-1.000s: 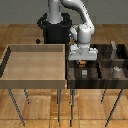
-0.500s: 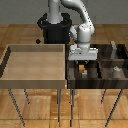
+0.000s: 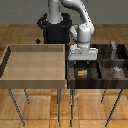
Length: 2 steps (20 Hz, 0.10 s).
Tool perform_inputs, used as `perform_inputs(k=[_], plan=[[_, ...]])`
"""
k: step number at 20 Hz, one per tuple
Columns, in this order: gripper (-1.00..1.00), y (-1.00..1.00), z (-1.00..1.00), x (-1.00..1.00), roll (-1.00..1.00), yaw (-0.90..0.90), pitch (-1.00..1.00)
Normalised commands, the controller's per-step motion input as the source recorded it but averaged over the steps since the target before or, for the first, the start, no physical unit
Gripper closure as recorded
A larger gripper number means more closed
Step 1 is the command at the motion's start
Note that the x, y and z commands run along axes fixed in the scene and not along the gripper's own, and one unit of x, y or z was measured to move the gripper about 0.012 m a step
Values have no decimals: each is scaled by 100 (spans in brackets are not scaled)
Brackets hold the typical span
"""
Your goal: Place the loaf of bread into the appropriate compartment.
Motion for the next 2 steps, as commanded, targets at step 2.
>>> perform_inputs(k=[2], plan=[[-100, 0, 0, 0, 0, 0, 0]])
